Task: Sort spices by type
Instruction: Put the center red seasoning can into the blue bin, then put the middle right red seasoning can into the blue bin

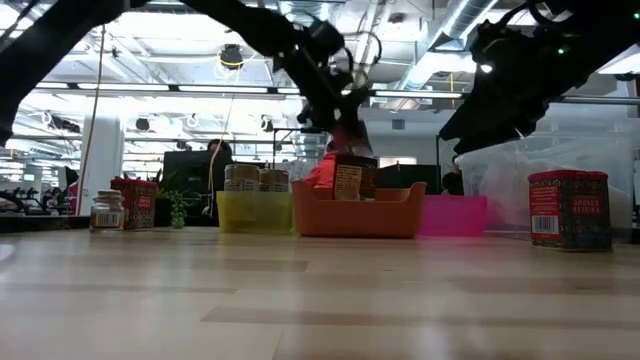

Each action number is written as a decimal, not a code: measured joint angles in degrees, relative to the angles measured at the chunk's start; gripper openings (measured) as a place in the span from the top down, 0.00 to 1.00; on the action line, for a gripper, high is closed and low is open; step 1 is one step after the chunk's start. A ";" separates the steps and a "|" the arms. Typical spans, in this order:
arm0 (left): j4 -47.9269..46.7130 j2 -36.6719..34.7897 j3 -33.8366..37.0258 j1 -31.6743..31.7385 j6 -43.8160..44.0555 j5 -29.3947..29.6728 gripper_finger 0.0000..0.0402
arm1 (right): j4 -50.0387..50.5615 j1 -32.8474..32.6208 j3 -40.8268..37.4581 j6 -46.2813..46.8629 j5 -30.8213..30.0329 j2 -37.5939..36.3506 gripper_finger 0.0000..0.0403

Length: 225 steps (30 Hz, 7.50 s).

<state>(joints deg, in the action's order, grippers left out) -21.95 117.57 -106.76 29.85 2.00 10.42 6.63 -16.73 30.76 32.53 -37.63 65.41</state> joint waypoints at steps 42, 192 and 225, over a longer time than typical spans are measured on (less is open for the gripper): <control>-11.63 5.56 0.00 1.55 -92.89 -7.54 0.48 | -2.45 -0.37 0.00 -1.09 0.07 0.02 0.04; 46.75 -39.83 68.43 -38.36 -2.37 13.76 0.34 | 53.29 25.10 55.25 -65.06 9.98 25.86 0.41; 31.67 -55.88 68.39 -38.11 -2.24 18.82 0.34 | 24.40 45.34 55.21 -142.17 11.39 46.50 0.41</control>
<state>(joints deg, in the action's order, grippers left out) 9.72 61.69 -38.37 -8.26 -0.25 29.24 31.04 28.61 85.97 -109.64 -26.24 111.91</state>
